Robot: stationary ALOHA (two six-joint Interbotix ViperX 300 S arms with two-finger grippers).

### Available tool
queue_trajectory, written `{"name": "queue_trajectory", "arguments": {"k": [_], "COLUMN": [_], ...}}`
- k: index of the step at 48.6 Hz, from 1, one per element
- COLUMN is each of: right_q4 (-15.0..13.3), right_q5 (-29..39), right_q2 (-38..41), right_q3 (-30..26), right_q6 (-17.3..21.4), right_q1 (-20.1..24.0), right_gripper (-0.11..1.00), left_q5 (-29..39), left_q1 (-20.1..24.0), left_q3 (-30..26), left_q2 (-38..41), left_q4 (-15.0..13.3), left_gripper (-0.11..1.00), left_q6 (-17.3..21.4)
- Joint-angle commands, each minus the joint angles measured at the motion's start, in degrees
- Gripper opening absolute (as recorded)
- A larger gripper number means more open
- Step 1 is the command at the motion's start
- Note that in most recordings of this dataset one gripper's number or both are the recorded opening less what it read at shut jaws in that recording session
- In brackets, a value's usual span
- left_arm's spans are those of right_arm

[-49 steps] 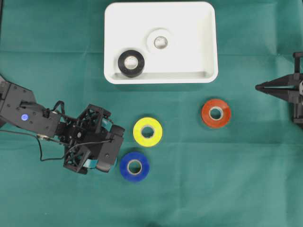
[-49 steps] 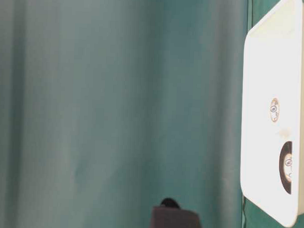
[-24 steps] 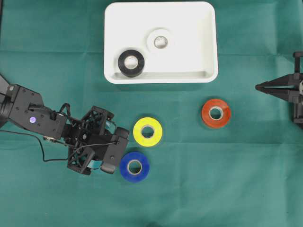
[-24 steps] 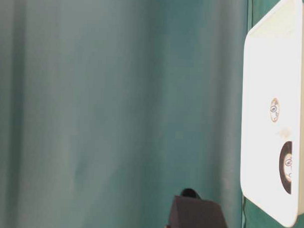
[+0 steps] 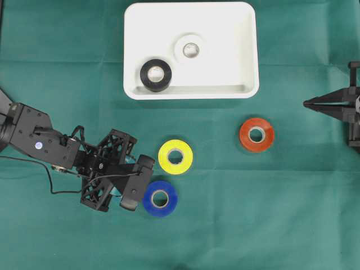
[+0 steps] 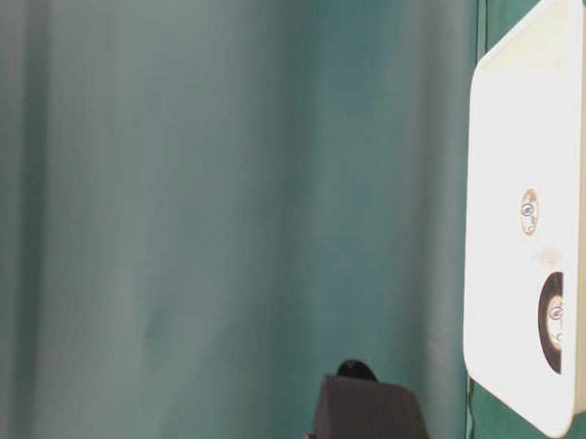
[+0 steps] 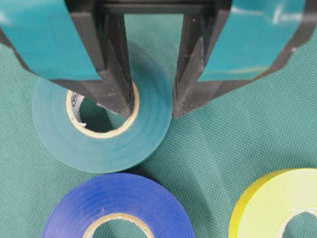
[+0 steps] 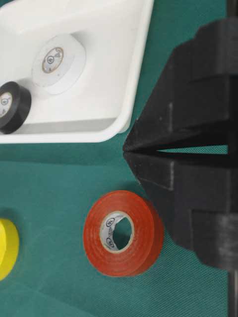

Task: Put the tape into the white case with the left arm.
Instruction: 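Lift the teal tape with the left gripper and lower it into the case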

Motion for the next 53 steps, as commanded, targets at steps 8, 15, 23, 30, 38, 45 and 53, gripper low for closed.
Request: {"name": "queue_trajectory", "arguments": {"k": [8, 15, 23, 30, 38, 45, 53], "right_q4": [-0.1, -0.1, -0.1, -0.1, -0.1, -0.1, -0.1], "right_q5": [-0.4, -0.4, -0.4, -0.4, -0.5, -0.5, -0.5], "right_q2": [0.4, 0.4, 0.4, 0.4, 0.4, 0.4, 0.4], "right_q3": [-0.5, -0.5, -0.5, -0.5, -0.5, -0.5, -0.5], "right_q6": [0.1, 0.1, 0.1, 0.1, 0.1, 0.1, 0.1], "right_q1": [-0.1, -0.1, -0.1, -0.1, -0.1, -0.1, -0.1], "right_gripper": [-0.09, -0.09, -0.09, -0.09, -0.09, -0.09, -0.09], "left_q5": [1.1, 4.3, 8.1, 8.6, 8.7, 8.6, 8.6], "left_q1": [-0.4, -0.4, -0.4, 1.3, 5.7, 11.7, 18.1], "left_q3": [-1.8, -2.7, -3.3, -2.7, -2.2, -2.2, -2.5], "left_q2": [-4.1, -8.4, -11.9, -13.9, -13.9, -13.2, -12.9], "left_q4": [0.0, 0.0, 0.0, 0.1, 0.2, 0.2, 0.2], "left_gripper": [0.22, 0.22, 0.22, 0.22, 0.22, 0.22, 0.22], "left_q6": [-0.2, -0.2, -0.1, 0.0, 0.2, 0.2, 0.4]}}
